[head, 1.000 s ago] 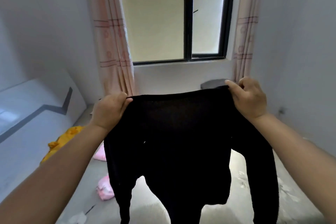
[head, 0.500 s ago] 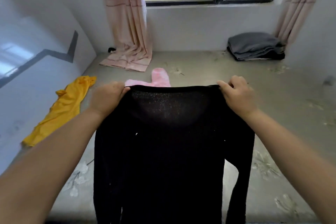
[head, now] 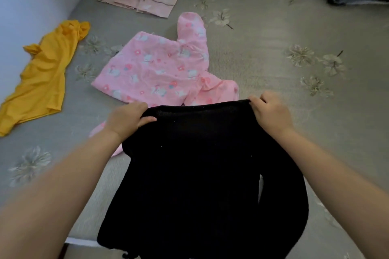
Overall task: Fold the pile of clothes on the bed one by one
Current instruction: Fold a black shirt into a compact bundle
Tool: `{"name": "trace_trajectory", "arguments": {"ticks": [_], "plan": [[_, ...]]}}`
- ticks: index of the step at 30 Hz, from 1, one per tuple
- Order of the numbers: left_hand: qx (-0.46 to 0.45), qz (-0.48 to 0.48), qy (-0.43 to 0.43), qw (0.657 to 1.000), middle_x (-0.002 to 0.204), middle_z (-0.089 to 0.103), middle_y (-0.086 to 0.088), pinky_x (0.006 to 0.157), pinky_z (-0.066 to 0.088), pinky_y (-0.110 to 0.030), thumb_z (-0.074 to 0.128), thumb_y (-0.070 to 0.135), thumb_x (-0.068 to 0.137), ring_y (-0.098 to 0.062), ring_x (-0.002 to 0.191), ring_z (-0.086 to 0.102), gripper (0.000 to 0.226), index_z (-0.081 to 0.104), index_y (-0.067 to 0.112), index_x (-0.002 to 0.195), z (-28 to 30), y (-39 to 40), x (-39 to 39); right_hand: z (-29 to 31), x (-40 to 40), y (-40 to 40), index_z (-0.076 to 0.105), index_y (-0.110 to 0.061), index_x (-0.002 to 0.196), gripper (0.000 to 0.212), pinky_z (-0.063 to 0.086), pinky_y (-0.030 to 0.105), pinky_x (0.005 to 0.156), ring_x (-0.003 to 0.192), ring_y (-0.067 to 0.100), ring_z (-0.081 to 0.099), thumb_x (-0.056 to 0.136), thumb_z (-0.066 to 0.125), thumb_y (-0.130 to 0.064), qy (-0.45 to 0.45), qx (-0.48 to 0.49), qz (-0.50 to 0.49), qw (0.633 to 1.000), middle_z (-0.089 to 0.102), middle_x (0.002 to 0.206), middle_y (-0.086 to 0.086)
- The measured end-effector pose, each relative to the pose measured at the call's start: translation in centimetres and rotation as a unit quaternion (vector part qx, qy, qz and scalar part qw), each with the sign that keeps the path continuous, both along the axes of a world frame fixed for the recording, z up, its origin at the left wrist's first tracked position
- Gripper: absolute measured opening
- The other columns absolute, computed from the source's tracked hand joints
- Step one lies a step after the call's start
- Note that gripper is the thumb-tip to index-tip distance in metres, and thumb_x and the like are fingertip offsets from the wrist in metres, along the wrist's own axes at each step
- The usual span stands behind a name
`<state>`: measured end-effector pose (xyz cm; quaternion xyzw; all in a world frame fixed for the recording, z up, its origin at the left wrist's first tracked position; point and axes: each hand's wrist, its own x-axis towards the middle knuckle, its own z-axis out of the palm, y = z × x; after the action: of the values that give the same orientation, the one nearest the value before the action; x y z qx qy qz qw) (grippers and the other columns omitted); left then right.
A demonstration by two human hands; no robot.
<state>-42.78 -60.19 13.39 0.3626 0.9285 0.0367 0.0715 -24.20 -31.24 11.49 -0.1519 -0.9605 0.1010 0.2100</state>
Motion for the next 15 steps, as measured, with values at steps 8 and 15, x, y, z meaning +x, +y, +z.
{"name": "trace_trajectory", "arguments": {"ticks": [8, 15], "plan": [[0.036, -0.003, 0.073, 0.997, 0.093, 0.058, -0.027, 0.063, 0.034, -0.041, 0.051, 0.031, 0.091, -0.040, 0.088, 0.057, 0.037, 0.055, -0.006, 0.088, -5.4, 5.8, -9.6, -4.5, -9.4, 4.6, 0.066, 0.005, 0.069, 0.010, 0.029, 0.021, 0.041, 0.045, 0.028, 0.049, 0.064, 0.074, 0.008, -0.023, 0.083, -0.004, 0.996, 0.049, 0.055, 0.018], [0.001, 0.053, 0.057, 0.997, 0.120, 0.049, -0.026, 0.080, 0.032, -0.046, 0.055, 0.019, 0.088, -0.038, 0.113, 0.042, 0.039, 0.049, -0.004, 0.119, -15.0, 9.9, -13.3, -14.1, -16.2, 5.0, 0.056, -0.003, 0.110, 0.028, 0.029, 0.041, 0.085, 0.103, 0.032, 0.046, 0.094, 0.044, -0.022, -0.191, 0.065, -0.104, 0.974, 0.055, 0.107, 0.020]]}}
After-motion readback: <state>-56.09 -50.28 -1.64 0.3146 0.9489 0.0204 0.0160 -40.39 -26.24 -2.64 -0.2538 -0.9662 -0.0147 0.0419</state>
